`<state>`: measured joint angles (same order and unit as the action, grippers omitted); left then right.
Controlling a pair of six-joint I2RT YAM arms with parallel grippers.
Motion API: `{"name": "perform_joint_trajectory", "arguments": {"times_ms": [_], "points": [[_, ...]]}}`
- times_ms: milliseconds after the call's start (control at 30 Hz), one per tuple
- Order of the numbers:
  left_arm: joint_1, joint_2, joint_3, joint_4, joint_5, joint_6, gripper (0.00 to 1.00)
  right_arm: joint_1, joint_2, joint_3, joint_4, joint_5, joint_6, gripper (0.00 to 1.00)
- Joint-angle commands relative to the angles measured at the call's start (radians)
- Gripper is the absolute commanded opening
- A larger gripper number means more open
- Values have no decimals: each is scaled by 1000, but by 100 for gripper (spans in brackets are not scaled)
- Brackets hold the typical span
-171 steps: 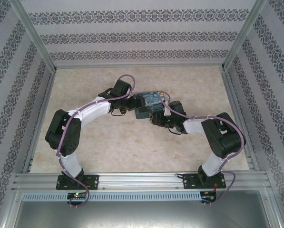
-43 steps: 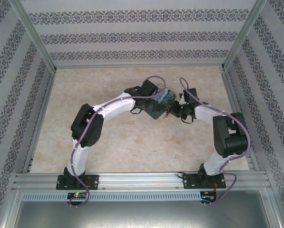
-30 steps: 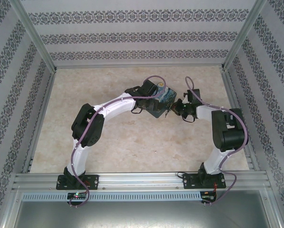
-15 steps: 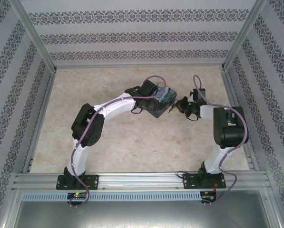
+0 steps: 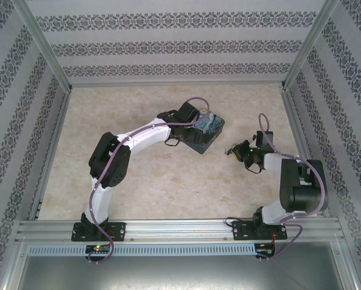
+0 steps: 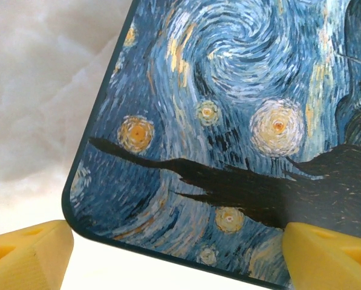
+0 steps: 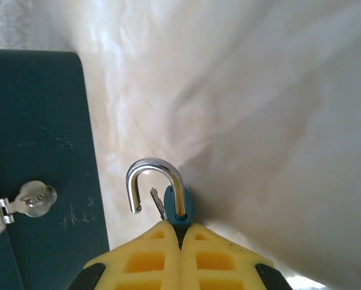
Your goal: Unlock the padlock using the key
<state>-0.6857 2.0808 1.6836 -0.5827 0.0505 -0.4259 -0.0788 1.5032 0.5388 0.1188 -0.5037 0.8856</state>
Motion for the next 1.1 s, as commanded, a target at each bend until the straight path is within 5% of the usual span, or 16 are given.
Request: {"name": "perform_joint_trajectory", "arguments": {"times_ms": [0, 100, 467, 567, 867, 1067], "points": [[-4, -56, -33, -106, 53, 7, 91, -1, -71, -66, -58, 44, 12, 0], [-2, -88, -42, -98, 71, 0, 92, -1, -123, -108, -84, 60, 22, 4], [41, -275, -122, -43, 60, -27, 98, -4, -444, -46, -404, 153, -13, 70], [70, -362, -176, -26, 27, -28, 100, -4, -501, 27, -475, 169, -42, 98], [227, -645, -436, 98, -176, -15, 100, -4, -474, 267, -557, 418, -206, 98], [290, -838, -754, 398, -441, 136, 100, -3, -474, 211, -366, 724, -285, 98]]}}
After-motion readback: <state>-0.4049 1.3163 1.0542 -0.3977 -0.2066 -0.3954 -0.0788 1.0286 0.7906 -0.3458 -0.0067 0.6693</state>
